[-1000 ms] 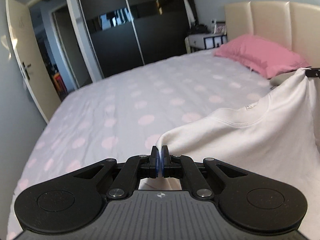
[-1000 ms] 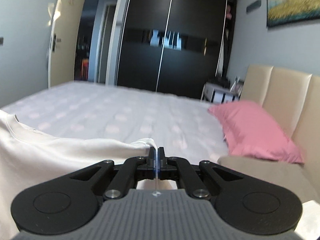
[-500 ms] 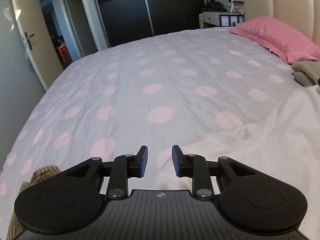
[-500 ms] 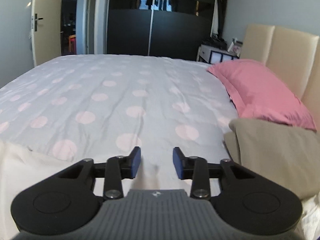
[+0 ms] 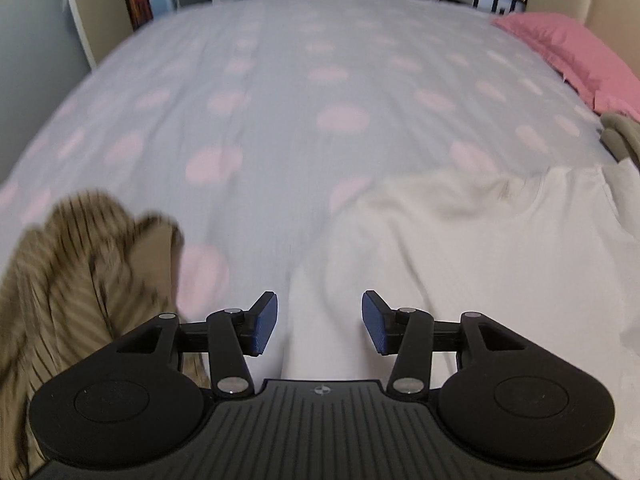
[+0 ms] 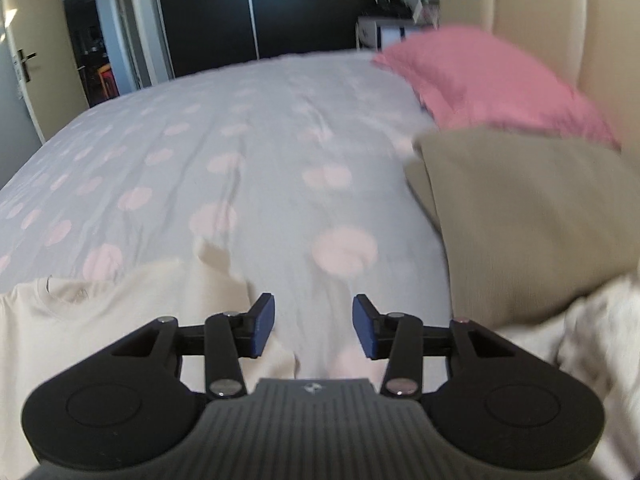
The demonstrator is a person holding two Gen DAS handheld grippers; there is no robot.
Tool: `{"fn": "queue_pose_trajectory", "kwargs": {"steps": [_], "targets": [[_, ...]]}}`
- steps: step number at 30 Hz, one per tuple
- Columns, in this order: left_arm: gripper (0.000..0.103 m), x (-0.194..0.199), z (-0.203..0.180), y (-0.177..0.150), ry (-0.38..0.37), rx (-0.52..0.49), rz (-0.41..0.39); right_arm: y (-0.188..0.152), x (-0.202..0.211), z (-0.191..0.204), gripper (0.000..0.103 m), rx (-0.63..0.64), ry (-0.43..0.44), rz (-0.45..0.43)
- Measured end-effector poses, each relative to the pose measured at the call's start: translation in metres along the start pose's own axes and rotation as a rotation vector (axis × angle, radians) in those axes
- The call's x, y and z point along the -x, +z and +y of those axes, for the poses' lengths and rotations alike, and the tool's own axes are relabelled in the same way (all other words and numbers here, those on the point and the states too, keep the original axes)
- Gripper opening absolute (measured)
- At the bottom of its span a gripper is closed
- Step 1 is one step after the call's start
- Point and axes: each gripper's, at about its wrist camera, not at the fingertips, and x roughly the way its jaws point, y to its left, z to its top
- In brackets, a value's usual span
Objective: Fold clothes
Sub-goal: 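Lower the shirt onto the bed and open both grippers, then grasp the shirt hem with both grippers, then open them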
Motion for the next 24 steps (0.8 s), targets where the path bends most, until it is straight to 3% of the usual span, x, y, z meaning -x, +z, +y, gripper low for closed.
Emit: {"fn": "queue_pose_trajectory", "kwargs": {"steps": [8,11,12,13,15,18,24], "targets": [[0.046,-0.027,0.011,-0.019,-0.005,0.068,0.134,-0.03,-0.038,-0.019,0.047,-0.207,0.097,0.108],[0.035,-0.03,0.007,-0.019,-0.035,0.056,0.169,-0.035,-0.054,-0.01,0.045,-0.247,0.138,0.173],[0.026,-0.03,0.005,-0.019,-0.04,0.042,0.176,-0.037,-0.057,-0.005,0.035,-0.248,0.144,0.195],[0.017,-0.03,0.003,-0.019,-0.045,0.03,0.182,-0.039,-0.059,-0.001,0.017,-0.238,0.145,0.209],[0.004,-0.028,-0.001,-0.017,-0.047,0.012,0.181,-0.04,-0.058,0.008,0.004,-0.191,0.118,0.208],[0.0,-0.016,0.001,-0.01,-0.016,0.01,0.122,-0.036,-0.047,0.008,0.003,-0.165,0.076,0.183],[0.0,0.021,0.023,0.012,0.093,0.07,-0.067,-0.015,0.001,-0.015,0.0,-0.158,-0.007,0.038]]}}
